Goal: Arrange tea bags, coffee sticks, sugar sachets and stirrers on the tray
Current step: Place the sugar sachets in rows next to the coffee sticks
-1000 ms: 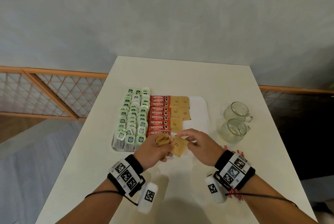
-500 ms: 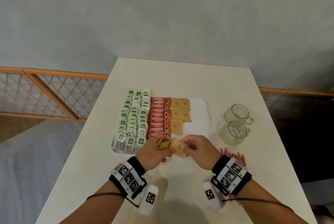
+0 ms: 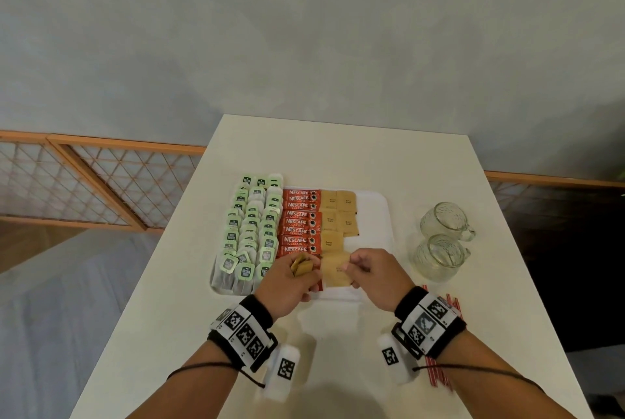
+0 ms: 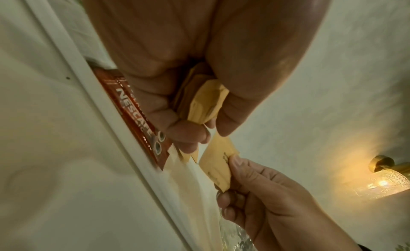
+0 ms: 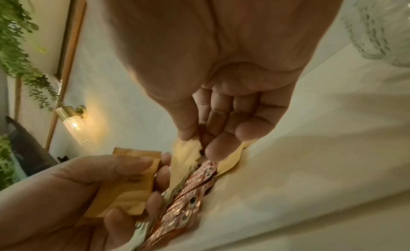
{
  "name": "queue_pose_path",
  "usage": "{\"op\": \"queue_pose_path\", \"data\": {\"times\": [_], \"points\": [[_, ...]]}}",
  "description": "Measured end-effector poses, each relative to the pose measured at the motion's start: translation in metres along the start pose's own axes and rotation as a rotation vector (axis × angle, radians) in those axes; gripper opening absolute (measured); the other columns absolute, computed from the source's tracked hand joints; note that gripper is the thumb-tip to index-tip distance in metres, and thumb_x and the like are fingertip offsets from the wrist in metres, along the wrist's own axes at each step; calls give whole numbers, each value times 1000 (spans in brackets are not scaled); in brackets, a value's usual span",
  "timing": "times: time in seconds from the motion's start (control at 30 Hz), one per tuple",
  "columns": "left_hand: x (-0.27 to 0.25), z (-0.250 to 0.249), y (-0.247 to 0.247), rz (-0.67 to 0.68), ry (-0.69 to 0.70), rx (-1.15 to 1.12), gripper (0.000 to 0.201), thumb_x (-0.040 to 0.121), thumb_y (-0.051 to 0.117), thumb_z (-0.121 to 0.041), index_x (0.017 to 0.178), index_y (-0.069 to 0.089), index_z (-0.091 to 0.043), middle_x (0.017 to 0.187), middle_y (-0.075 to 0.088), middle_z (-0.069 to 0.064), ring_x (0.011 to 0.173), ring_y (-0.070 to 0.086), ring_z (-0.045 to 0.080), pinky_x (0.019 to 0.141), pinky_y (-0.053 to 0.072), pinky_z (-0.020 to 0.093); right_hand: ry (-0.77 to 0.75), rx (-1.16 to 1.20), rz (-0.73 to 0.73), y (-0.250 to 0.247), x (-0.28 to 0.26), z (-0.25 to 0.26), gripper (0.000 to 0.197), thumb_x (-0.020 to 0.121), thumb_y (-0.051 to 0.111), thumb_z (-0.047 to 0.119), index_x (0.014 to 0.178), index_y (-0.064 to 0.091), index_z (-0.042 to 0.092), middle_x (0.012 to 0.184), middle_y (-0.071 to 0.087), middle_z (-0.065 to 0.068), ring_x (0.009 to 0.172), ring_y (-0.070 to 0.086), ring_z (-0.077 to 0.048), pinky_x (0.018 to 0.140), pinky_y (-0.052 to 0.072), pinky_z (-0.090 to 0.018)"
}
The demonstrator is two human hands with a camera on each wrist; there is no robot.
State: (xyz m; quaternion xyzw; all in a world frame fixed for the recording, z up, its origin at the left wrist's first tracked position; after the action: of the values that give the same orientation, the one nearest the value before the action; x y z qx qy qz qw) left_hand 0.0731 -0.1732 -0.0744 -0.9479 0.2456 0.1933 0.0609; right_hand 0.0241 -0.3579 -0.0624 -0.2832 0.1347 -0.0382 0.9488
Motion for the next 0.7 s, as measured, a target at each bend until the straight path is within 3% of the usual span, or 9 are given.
{"op": "queue_pose_path", "data": {"times": [0.1, 0.23, 0.33, 0.43, 0.5, 0.7], "points": [[0, -1, 1, 24, -42, -57, 18, 90, 64, 1, 108, 64, -2, 86, 66, 8, 73, 65, 18, 61, 56, 29, 74, -45, -77, -15, 19, -4, 26, 97, 66, 29, 73, 64, 20, 77, 74, 2, 61, 68, -8, 61, 51, -21], [-1, 1, 2, 54, -110, -177, 35, 87, 54, 13, 119, 60, -2, 96, 69, 10, 83, 65, 26, 69, 60, 32, 164, -140, -91, -23, 44, -13, 30, 99, 64, 31, 70, 60, 21, 73, 69, 3, 58, 66, -7, 49, 39, -11], [-1, 3, 2, 61, -129, -211, 39, 86, 56, 14, 123, 59, 1, 100, 71, 12, 85, 68, 26, 69, 60, 32, 221, -206, -68, -22, 57, -19, 35, 99, 63, 32, 67, 61, 18, 66, 68, 0, 56, 63, -10, 51, 44, -19], [-4, 3, 4, 75, -135, -241, 42, 87, 55, 16, 125, 59, -1, 105, 72, 15, 87, 69, 26, 69, 60, 31, 274, -272, -51, -21, 67, -27, 37, 98, 62, 35, 68, 67, 13, 70, 73, -7, 68, 70, -23, 65, 59, -33], [-5, 4, 3, 78, -138, -272, 43, 86, 55, 16, 125, 60, -3, 112, 71, 19, 90, 70, 28, 71, 61, 32, 301, -300, -57, -22, 72, -32, 38, 97, 62, 38, 74, 69, 8, 73, 74, -9, 72, 72, -26, 70, 62, -38], [-8, 8, 3, 68, -151, -289, 36, 88, 56, 12, 119, 65, -5, 115, 73, 15, 107, 70, 34, 79, 60, 38, 333, -408, -45, -22, 77, -36, 38, 93, 60, 44, 79, 71, 10, 76, 73, -3, 69, 70, -21, 65, 59, -33]]}}
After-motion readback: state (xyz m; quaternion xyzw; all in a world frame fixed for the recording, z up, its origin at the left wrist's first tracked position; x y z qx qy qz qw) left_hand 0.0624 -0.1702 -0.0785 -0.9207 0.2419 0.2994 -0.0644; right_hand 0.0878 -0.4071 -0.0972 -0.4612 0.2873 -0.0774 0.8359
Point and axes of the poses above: each hand's wrist, its own x-axis towards the middle knuckle, its own y-axis out of the palm, z = x × y, the point moved 6 cm from there along x, towards the middle knuckle
